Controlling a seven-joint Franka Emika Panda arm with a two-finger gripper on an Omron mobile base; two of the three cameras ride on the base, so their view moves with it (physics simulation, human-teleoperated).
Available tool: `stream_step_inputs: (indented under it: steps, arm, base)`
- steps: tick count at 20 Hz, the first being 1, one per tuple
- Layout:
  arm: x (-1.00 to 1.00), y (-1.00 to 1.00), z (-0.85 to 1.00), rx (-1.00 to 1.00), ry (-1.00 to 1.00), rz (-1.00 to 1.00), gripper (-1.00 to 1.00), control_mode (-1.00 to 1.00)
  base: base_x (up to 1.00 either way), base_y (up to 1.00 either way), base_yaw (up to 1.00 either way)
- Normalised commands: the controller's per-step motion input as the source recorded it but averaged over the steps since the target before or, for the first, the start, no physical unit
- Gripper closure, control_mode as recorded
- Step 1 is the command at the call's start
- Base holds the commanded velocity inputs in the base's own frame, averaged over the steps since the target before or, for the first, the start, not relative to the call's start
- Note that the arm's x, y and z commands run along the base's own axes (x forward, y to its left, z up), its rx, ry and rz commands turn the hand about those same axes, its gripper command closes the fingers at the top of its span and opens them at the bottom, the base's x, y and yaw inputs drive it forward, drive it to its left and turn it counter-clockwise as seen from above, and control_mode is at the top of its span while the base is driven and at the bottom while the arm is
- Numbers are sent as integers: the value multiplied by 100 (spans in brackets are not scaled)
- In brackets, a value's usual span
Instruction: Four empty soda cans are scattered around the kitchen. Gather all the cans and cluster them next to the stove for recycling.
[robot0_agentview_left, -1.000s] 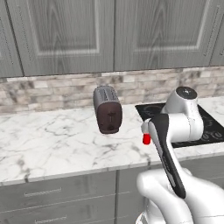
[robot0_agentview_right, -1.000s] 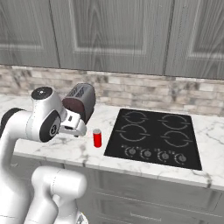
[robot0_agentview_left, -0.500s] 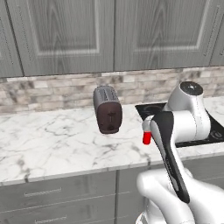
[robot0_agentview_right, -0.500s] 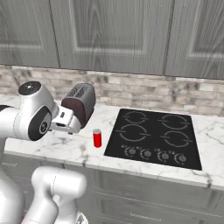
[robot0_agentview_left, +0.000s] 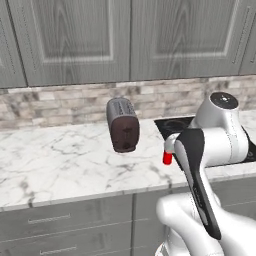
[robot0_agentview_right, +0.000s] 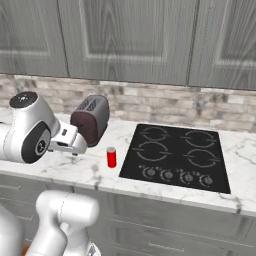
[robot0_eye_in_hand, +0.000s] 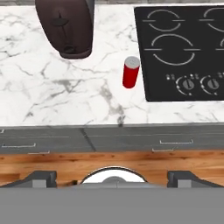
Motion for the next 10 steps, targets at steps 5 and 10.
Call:
stream_step_inputs:
  steps: [5,10]
  arm:
    - [0,0,0,0,0,0,-100,100]
    - [0,0,0,0,0,0,-100,100]
  base:
    - [-61,3,0]
    - [-72,4,0]
